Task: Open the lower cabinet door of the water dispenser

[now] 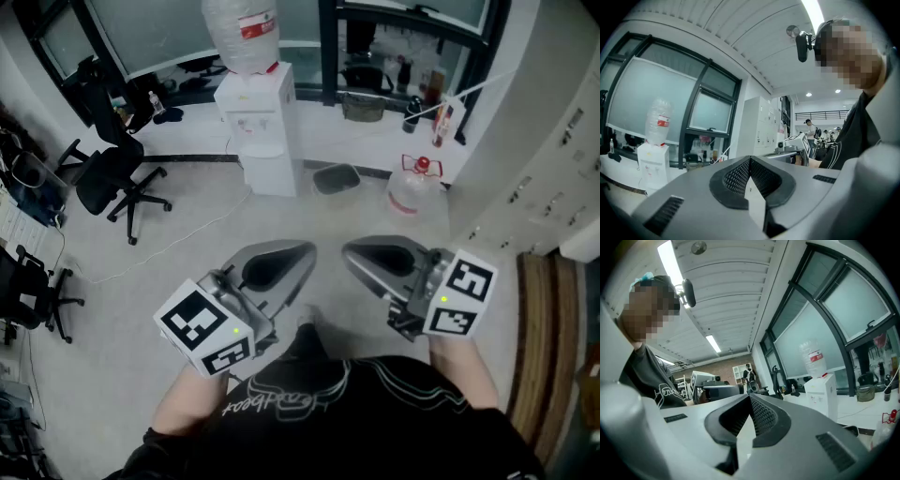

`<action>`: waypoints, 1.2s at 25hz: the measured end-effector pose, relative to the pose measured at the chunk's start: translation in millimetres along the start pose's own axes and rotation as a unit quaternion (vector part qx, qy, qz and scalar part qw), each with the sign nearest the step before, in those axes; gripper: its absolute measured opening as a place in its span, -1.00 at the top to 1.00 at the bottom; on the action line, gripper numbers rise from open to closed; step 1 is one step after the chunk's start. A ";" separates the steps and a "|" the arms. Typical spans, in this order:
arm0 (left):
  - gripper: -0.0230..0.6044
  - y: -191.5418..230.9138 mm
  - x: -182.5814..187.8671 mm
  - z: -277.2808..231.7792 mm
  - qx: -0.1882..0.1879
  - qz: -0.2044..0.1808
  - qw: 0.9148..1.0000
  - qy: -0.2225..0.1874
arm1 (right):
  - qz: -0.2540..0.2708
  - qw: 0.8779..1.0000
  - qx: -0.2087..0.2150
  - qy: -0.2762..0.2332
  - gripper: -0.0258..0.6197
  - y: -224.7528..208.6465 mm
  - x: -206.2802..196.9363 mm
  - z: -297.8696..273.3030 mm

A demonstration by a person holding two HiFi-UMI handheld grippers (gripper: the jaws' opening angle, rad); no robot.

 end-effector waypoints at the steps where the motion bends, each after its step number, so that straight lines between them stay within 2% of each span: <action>1: 0.92 0.7 -2.6 -0.5 -0.002 0.002 1.000 0.001 | -0.001 1.000 0.000 0.001 0.88 -0.6 -1.7 -0.9; 9: 0.92 30.4 -14.3 -11.8 -0.009 0.022 1.000 0.005 | -0.013 1.000 -0.004 0.019 0.88 -22.7 -11.5 -20.9; 15: 0.92 69.4 -29.8 -28.2 -0.014 0.050 0.999 0.017 | -0.033 0.999 -0.015 0.032 0.88 -60.1 -22.8 -43.2; 22: 0.92 144.6 -56.5 -51.9 -0.013 0.083 0.995 0.050 | -0.043 0.996 -0.043 0.063 0.88 -130.4 -36.4 -87.7; 25: 0.92 188.9 -66.4 -57.9 -0.001 0.096 0.994 0.056 | -0.054 0.995 -0.049 0.073 0.88 -166.0 -41.4 -114.8; 30: 0.92 256.7 -87.6 -63.9 0.019 0.153 0.986 0.066 | -0.059 0.990 -0.058 0.116 0.88 -209.4 -56.4 -156.9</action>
Point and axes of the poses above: the fingertips, and each gripper's own axes: z backward along the fingers, y to its left, x out of its top, the point moved 1 cm from there along z, backward along the fingers, and after that the axes turned 1 degree about -y, right-handed, at the moved point
